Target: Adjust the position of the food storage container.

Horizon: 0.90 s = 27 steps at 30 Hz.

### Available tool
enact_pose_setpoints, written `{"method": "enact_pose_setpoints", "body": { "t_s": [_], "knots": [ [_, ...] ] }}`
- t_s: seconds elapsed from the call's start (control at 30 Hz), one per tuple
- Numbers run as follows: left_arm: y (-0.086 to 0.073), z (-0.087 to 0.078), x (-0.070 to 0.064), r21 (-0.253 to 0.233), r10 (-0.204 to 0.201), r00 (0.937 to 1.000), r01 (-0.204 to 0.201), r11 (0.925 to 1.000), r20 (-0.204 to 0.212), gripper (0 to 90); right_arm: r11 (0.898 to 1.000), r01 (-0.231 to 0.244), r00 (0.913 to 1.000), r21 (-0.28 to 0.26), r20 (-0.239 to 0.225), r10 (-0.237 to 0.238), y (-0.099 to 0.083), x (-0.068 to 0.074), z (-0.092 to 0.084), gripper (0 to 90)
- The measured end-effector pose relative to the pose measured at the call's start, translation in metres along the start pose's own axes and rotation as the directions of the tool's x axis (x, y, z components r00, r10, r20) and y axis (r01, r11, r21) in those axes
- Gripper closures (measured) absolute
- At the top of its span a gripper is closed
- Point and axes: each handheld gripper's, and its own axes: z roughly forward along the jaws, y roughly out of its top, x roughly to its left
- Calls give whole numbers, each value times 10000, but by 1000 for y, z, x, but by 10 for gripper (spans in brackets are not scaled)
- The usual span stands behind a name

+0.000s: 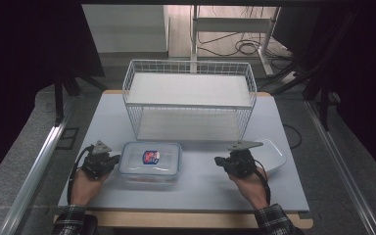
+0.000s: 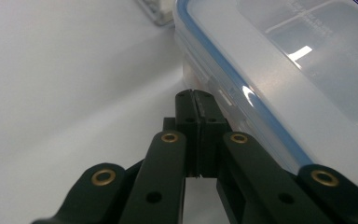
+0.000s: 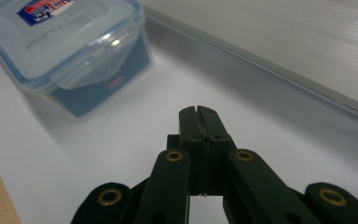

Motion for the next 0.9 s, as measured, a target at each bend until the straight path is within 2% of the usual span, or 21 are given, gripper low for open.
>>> {"method": "enact_pose_setpoints", "body": {
  "t_s": [0.13,0.23,0.27,0.3,0.33,0.37,0.47,0.5,0.67,0.77,0.83,0.9],
  "knots": [
    [7,6,-9,15,220,9996,-221,9998,187,900,10000,47,10000,21,-79,-47,2,3,6,890],
    [15,13,-20,-9,374,9980,-374,9993,517,900,10000,57,10000,42,-43,-57,-1,3,12,877],
    [15,13,-20,-9,374,9980,-374,9993,517,900,10000,57,10000,42,-43,-57,-1,3,12,877],
    [18,17,-26,-35,459,9963,-458,9989,729,900,10000,-18,10000,72,-9,18,-4,2,13,876],
    [18,17,-26,-35,459,9963,-458,9989,729,900,10000,-18,10000,72,-9,18,-4,2,13,876],
    [20,19,-34,-23,537,9946,-537,9986,889,900,9999,-53,10000,104,-17,53,-6,1,13,875],
    [22,20,-41,61,720,9919,-730,9973,1044,900,9998,-120,9999,160,-7,120,-9,1,12,873],
    [23,22,-48,51,832,9895,-844,9964,1186,900,9998,-114,9999,160,11,114,-10,1,11,872],
    [28,27,-60,-10,971,9847,-980,9952,1448,898,9995,-283,9996,121,77,282,-15,-2,3,867],
    [33,33,-72,-116,1122,9771,-1120,9936,1805,898,9994,-330,9994,128,117,329,-17,-3,0,867],
    [34,35,-78,-127,1251,9782,-1248,9921,1659,899,9996,-231,9992,148,336,226,-17,-4,-2,872],
    [34,35,-77,-159,1237,9786,-1228,9923,1642,873,9995,-282,9991,118,320,278,-18,-6,-4,869]
  ]
}}
